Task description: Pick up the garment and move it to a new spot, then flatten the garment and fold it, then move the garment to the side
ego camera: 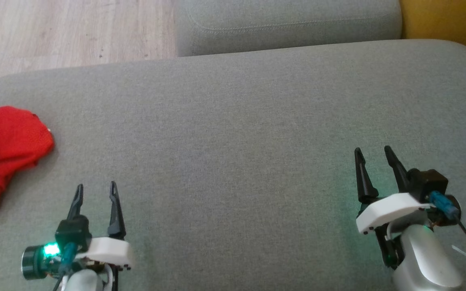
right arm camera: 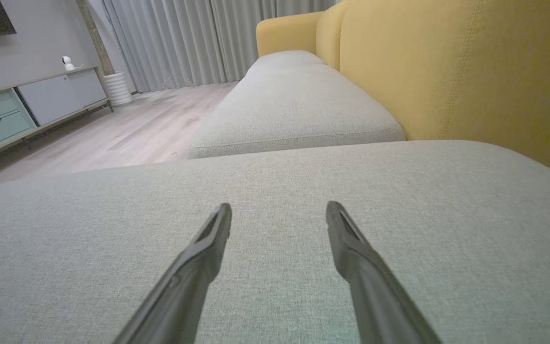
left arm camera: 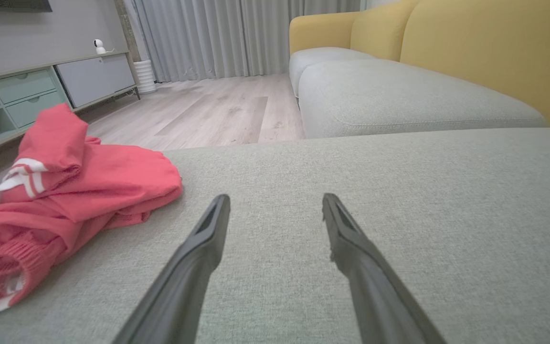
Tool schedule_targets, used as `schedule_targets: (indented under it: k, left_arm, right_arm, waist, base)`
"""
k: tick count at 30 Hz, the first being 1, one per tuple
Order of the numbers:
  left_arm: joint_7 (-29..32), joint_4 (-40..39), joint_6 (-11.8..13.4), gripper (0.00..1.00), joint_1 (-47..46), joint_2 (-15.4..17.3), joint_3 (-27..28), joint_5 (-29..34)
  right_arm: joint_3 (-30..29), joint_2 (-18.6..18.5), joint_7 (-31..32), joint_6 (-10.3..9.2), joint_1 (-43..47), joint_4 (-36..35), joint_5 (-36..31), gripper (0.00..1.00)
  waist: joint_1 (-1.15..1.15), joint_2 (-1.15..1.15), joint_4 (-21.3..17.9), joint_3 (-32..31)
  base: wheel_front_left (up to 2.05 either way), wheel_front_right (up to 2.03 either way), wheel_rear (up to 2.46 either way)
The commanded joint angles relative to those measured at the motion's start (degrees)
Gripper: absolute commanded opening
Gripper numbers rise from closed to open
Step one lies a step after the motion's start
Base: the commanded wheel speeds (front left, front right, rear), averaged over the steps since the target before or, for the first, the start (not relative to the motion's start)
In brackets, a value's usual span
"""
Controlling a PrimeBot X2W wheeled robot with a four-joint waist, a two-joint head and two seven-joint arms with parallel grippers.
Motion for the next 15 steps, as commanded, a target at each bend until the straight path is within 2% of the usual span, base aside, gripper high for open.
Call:
schedule_targets:
  k: [1, 15]
  left_arm:
    - [-0.71, -1.28, 0.27, 1.00, -0.73, 0.35, 2.28, -0.11]
    - [-0.71, -0.98, -0.50, 1.00, -0.13, -0.70, 4.24, 0.27]
  right_arm:
    - [1.55, 0.17, -0.79, -0.04, -0.77, -1.14, 0.24, 1.00]
    - [1.07, 0.18, -0.79, -0.04, -1.11, -0.41, 0.50, 1.00]
  waist:
    - [0.00, 0.00, -0.02, -0.10]
    - [0.00, 0.00, 0.86, 0.43]
  base:
    - [0.00, 0.00, 0.00]
    - [0.00, 0.00, 0.00]
